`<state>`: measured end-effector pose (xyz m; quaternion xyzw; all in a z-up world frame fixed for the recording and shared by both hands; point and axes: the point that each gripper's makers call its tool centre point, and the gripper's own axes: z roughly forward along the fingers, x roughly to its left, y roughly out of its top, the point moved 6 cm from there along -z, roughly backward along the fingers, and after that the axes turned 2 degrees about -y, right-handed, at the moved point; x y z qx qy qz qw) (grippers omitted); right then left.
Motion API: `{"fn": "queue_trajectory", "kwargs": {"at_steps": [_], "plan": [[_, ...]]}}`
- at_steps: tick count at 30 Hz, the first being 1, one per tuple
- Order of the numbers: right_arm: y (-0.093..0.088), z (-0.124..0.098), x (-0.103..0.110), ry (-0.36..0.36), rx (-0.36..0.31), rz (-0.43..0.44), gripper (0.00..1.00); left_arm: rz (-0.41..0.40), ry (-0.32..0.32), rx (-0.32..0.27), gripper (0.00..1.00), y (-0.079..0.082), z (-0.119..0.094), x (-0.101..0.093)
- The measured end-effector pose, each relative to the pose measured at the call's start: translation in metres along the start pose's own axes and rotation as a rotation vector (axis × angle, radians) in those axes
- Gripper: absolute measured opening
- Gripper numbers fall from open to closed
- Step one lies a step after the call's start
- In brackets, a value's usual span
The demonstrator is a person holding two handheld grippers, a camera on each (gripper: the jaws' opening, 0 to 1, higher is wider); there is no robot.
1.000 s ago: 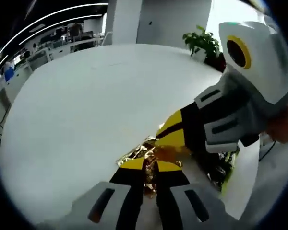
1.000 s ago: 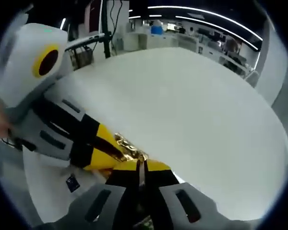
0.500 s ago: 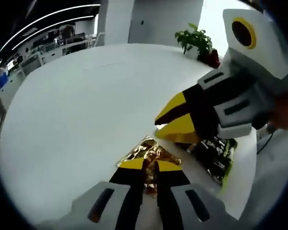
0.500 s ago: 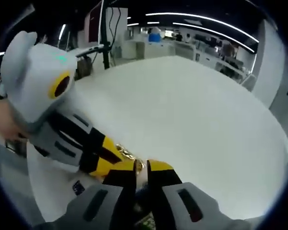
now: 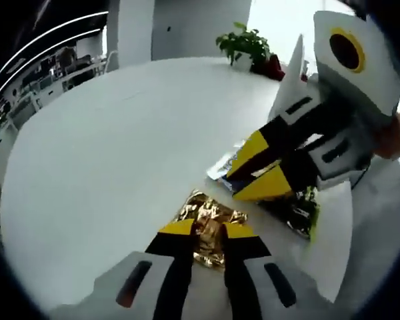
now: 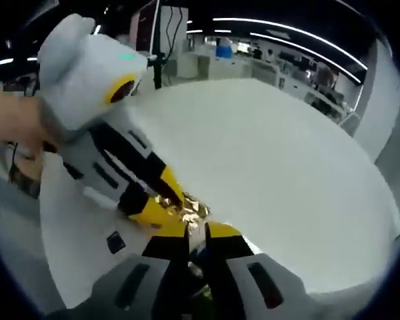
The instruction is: Arrange the skincare products in the storage area until every visible bottle or jar stands upright without overlapping.
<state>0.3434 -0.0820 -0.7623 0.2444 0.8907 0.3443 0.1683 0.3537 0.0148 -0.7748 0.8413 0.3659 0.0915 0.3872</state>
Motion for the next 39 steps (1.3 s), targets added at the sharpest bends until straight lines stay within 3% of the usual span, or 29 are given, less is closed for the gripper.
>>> {"fn": "queue_trajectory", "kwargs": {"at_steps": [2, 4, 9, 16, 39], "plan": [[-0.002, -0.006, 0.003, 0.002, -0.002, 0.003, 0.09, -0.006, 0.021, -0.03, 0.18, 0.002, -0.004, 0.008], [-0.004, -0.01, 0.003, -0.001, -0.006, 0.006, 0.09, 0.003, 0.051, -0.006, 0.19, 0.004, -0.009, 0.01], [-0.016, -0.024, -0.002, -0.013, -0.002, 0.041, 0.1, -0.032, 0.074, 0.022, 0.19, -0.012, -0.016, 0.021], [-0.029, -0.037, -0.006, -0.032, -0.001, 0.081, 0.1, -0.058, 0.057, 0.044, 0.19, -0.021, -0.017, 0.028], [-0.038, -0.045, -0.009, -0.051, -0.001, 0.118, 0.1, -0.078, 0.036, 0.055, 0.19, -0.017, -0.01, 0.025]]}}
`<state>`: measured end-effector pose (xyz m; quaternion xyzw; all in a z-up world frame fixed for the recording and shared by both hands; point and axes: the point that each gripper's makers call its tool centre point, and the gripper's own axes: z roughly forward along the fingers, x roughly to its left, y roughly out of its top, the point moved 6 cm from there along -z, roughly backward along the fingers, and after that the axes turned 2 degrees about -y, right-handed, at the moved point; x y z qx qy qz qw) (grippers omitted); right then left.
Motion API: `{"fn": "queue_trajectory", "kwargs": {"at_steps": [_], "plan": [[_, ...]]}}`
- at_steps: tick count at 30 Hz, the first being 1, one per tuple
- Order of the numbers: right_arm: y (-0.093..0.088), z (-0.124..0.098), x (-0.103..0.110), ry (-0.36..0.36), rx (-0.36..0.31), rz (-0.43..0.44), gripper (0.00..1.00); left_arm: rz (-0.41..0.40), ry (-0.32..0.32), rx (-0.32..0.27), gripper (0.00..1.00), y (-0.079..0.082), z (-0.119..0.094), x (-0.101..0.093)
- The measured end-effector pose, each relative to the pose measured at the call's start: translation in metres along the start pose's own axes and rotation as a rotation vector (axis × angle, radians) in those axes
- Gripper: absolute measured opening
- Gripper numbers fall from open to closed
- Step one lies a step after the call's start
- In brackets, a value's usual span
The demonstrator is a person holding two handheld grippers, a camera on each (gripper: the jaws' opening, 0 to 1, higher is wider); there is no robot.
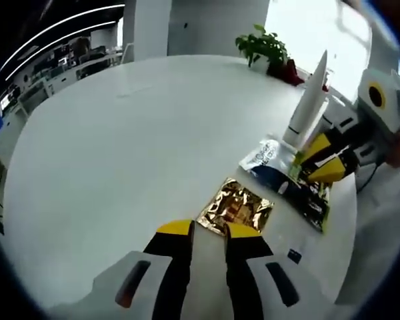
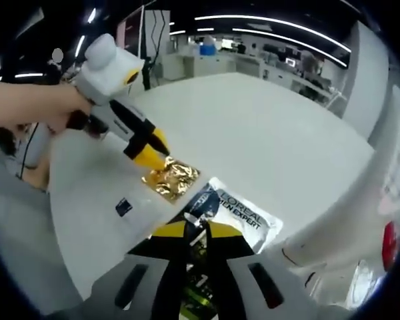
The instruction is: Arrange the skincare products in the storage area until every visible bottle or jar stands upright without overlapping.
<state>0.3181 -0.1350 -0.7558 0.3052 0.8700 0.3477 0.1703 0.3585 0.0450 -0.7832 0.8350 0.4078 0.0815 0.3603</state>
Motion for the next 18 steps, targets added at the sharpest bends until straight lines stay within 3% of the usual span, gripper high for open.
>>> {"fn": "queue_trajectory", "kwargs": {"at_steps": [18], "plan": [[0.0012, -0.0028, 0.0035, -0.002, -0.005, 0.004, 0.1, 0.012, -0.004, 0.005, 0.2, 0.0036, 0.0053, 0.0014]]}}
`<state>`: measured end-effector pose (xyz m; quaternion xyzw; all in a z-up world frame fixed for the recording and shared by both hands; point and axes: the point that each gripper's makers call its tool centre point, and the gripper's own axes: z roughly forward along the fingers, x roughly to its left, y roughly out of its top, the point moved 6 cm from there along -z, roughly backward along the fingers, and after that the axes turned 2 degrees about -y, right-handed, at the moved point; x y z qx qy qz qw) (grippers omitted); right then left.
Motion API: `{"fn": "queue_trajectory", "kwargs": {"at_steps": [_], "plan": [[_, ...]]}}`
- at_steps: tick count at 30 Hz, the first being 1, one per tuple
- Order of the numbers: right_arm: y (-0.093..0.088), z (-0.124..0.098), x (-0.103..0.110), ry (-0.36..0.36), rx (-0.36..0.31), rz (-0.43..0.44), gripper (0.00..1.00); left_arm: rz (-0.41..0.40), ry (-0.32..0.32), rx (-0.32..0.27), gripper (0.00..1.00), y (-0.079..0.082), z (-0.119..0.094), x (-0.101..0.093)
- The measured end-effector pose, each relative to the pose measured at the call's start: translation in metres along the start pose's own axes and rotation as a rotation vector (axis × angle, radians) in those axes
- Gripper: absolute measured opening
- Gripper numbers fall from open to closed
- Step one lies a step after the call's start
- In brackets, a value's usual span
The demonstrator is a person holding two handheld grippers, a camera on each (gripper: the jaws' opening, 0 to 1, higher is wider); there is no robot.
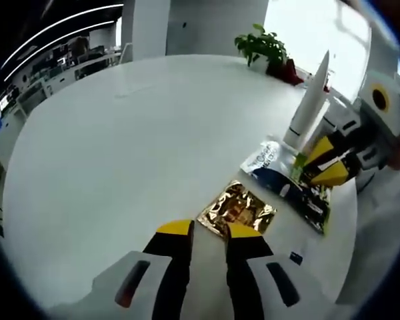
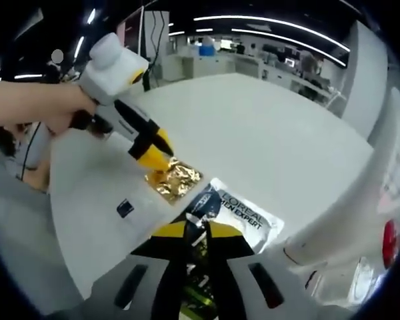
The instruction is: Arrange the skincare products in the storage area until every visible bottle or jar stands upright without overlapping.
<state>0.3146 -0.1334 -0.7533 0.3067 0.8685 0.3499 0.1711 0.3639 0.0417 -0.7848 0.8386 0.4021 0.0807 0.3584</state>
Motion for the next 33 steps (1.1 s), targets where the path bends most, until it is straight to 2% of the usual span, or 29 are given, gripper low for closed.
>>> {"fn": "queue_trajectory", "kwargs": {"at_steps": [7, 12, 16, 21, 26, 33], "plan": [[0.007, -0.011, 0.001, -0.011, -0.036, -0.033, 0.17, -0.033, 0.007, -0.027, 0.26, 0.001, -0.008, -0.002], [0.012, -0.024, 0.003, 0.002, -0.079, -0.033, 0.29, -0.048, 0.018, -0.044, 0.33, -0.001, -0.025, -0.008], [0.017, -0.046, 0.005, -0.013, -0.143, -0.087, 0.37, -0.068, 0.021, -0.053, 0.39, -0.002, -0.038, -0.014], [0.014, -0.071, 0.005, -0.027, -0.167, -0.104, 0.42, -0.124, 0.034, -0.086, 0.46, -0.006, -0.063, -0.026], [0.005, -0.099, 0.002, -0.046, -0.17, -0.06, 0.52, -0.173, 0.047, -0.128, 0.52, -0.008, -0.087, -0.036], [-0.01, -0.131, -0.01, -0.108, -0.178, 0.013, 0.61, -0.231, 0.072, -0.172, 0.67, -0.02, -0.118, -0.053]]}}
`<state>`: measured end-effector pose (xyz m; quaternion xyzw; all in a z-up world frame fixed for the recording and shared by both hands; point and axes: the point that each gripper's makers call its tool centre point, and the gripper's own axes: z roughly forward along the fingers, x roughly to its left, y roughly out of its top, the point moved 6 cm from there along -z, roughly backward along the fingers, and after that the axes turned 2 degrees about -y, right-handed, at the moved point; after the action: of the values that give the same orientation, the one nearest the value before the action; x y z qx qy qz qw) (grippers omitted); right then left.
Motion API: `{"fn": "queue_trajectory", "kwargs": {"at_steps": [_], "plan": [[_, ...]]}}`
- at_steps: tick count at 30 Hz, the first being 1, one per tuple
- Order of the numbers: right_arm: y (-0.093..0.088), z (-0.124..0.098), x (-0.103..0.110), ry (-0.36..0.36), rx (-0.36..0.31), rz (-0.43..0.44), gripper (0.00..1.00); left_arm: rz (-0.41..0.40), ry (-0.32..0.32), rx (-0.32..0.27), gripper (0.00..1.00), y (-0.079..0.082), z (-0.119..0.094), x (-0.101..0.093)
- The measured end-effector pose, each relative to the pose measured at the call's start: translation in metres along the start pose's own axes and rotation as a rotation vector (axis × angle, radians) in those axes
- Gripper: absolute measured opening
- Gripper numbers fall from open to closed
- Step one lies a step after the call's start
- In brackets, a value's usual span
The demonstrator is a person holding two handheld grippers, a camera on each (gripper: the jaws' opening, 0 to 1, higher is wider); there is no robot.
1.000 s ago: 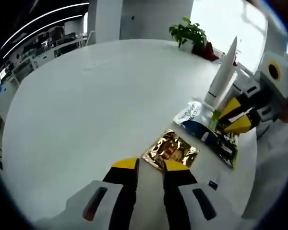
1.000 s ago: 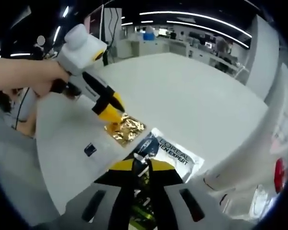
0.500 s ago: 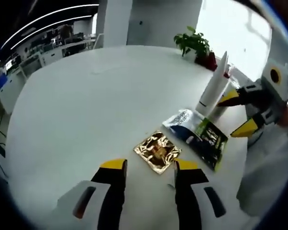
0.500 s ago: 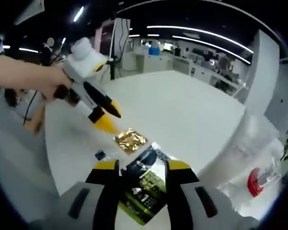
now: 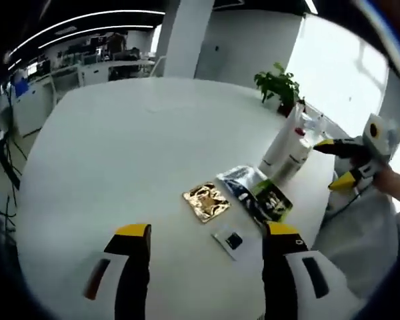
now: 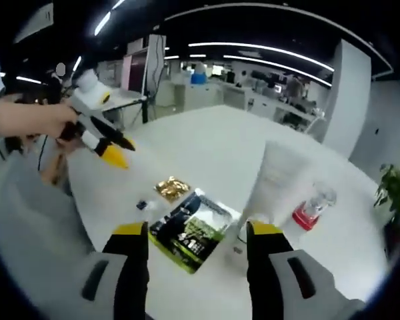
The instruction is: Arrange the skincare products in the storage area until every visible bottle or jar stands upright without overlapping.
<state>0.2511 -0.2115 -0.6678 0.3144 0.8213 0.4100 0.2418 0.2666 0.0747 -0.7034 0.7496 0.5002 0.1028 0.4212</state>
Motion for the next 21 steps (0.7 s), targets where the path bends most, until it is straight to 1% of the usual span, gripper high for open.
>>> {"fn": "queue_trajectory", "kwargs": {"at_steps": [2, 3, 4, 5, 6, 7, 8, 11, 12, 13, 15, 16, 18, 21], "plan": [[-0.001, -0.009, -0.004, -0.021, -0.007, 0.029, 0.64, -0.013, 0.01, -0.009, 0.7, -0.003, -0.005, -0.001], [-0.003, -0.013, -0.006, -0.032, 0.001, 0.036, 0.66, -0.022, 0.014, -0.023, 0.72, -0.006, -0.011, -0.004], [-0.005, -0.015, -0.008, -0.04, 0.008, 0.046, 0.68, -0.034, 0.022, -0.044, 0.74, -0.006, -0.015, -0.005], [-0.006, -0.017, -0.009, -0.043, 0.009, 0.057, 0.71, -0.065, 0.038, -0.081, 0.77, -0.005, -0.018, -0.006], [-0.007, -0.022, -0.012, -0.046, 0.003, 0.074, 0.73, -0.079, 0.018, -0.098, 0.8, -0.007, -0.023, -0.01], [-0.009, -0.025, -0.013, -0.048, 0.0, 0.087, 0.74, -0.1, 0.045, -0.11, 0.84, -0.01, -0.029, -0.011], [-0.01, -0.028, -0.015, -0.055, -0.002, 0.094, 0.75, -0.095, 0.054, -0.118, 0.87, -0.011, -0.033, -0.013], [-0.01, -0.039, -0.017, -0.068, -0.022, 0.122, 0.78, -0.069, 0.068, -0.137, 0.88, -0.015, -0.045, -0.022], [-0.012, -0.041, -0.018, -0.069, -0.031, 0.151, 0.79, -0.059, 0.07, -0.148, 0.88, -0.016, -0.05, -0.026], [-0.013, -0.044, -0.018, -0.071, -0.036, 0.162, 0.81, -0.06, 0.073, -0.156, 0.89, -0.017, -0.053, -0.027], [-0.018, -0.05, -0.02, -0.078, -0.037, 0.176, 0.82, -0.053, 0.08, -0.188, 0.91, -0.018, -0.061, -0.031], [-0.021, -0.052, -0.022, -0.087, -0.033, 0.181, 0.82, -0.062, 0.078, -0.221, 0.92, -0.018, -0.065, -0.033], [-0.027, -0.057, -0.024, -0.102, -0.03, 0.201, 0.83, -0.078, 0.073, -0.25, 0.95, -0.019, -0.072, -0.042], [-0.032, -0.063, -0.026, -0.115, -0.036, 0.237, 0.85, -0.053, 0.086, -0.249, 0.97, -0.023, -0.078, -0.046]]}}
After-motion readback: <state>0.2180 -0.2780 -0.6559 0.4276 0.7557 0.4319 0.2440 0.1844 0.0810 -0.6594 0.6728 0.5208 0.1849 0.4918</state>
